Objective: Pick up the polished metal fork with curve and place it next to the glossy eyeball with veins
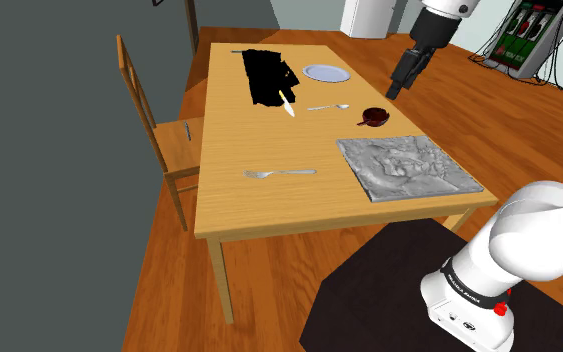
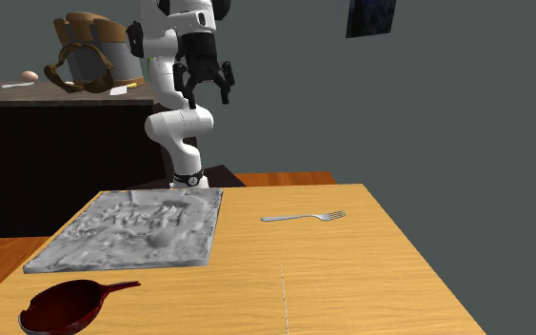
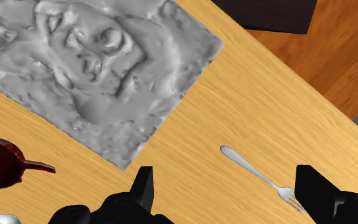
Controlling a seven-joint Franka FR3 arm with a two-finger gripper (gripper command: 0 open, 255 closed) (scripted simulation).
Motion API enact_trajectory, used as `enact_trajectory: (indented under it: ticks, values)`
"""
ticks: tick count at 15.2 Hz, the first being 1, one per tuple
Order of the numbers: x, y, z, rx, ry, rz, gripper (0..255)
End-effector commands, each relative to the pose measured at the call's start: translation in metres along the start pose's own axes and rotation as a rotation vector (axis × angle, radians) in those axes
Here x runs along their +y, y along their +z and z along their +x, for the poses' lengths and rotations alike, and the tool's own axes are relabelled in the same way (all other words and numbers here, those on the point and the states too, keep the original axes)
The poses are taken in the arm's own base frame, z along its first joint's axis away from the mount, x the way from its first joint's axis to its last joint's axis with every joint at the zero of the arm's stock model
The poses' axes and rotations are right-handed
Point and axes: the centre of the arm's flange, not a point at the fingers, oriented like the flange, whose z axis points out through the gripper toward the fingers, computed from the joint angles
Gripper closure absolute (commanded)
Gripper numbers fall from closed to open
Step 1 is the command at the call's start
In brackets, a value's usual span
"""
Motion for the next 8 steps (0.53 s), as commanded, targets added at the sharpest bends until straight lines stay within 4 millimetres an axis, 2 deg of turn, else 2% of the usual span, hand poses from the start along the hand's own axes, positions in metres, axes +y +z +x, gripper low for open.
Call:
enact_trajectory:
  ticks: [1, 8]
  values:
    - [0.000, 0.000, 0.000, 0.000, 0.000, 0.000, 0]
    - [-0.023, 0.066, 0.062, -0.017, -0.155, 0.018, 0]
